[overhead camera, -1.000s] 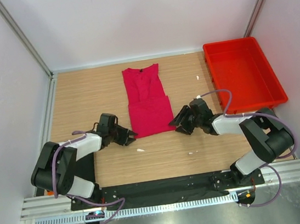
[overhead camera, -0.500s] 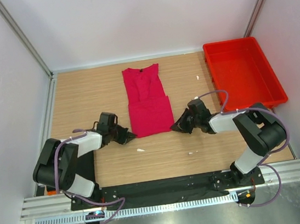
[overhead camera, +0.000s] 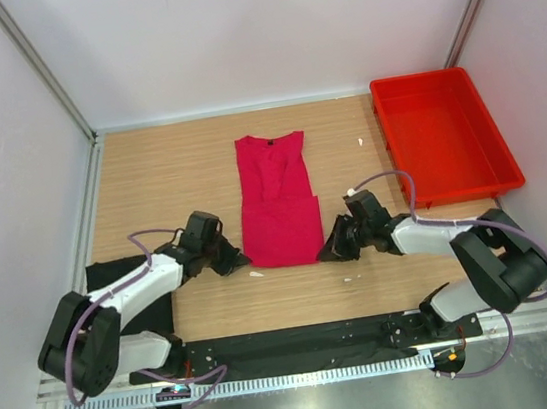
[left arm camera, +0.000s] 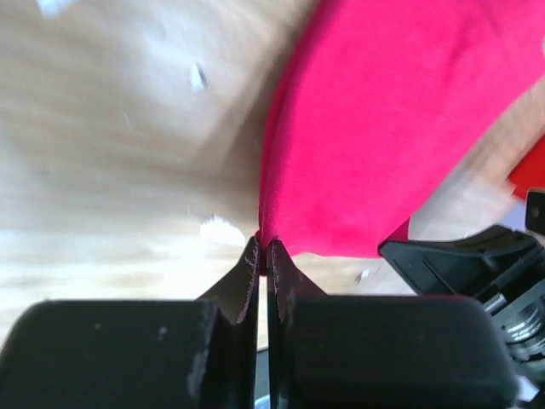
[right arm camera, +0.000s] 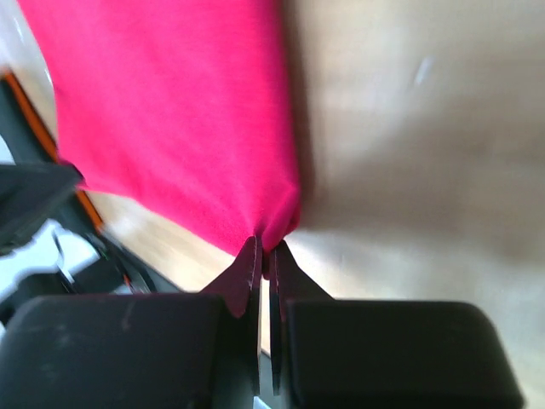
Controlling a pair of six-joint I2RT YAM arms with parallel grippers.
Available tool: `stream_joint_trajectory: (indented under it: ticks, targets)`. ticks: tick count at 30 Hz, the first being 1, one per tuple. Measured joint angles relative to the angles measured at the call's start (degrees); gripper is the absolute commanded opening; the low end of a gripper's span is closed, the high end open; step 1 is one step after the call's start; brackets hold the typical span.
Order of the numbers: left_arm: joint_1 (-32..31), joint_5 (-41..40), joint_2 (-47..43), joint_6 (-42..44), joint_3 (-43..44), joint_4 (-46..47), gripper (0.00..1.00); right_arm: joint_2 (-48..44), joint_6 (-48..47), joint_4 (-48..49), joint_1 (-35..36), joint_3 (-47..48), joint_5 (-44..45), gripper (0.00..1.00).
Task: Fold and stack the t-shirts
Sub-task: Fold the tshirt
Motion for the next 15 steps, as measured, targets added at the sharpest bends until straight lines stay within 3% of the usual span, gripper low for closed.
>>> stream_joint_trajectory:
  ticks: [10,15]
  targets:
    - [-14.91,-5.79,-19.93,-5.55,-4.13,-12.31,0.0,-19.34,-2.69,-14.16,6.93,-6.8,-2.16,0.01]
    - [-16.52,-8.46,-30.84,-8.39,-3.74,-21.33,0.0,-27.87,-2.6,-21.81,7.91,-5.97,-3.67,0.01]
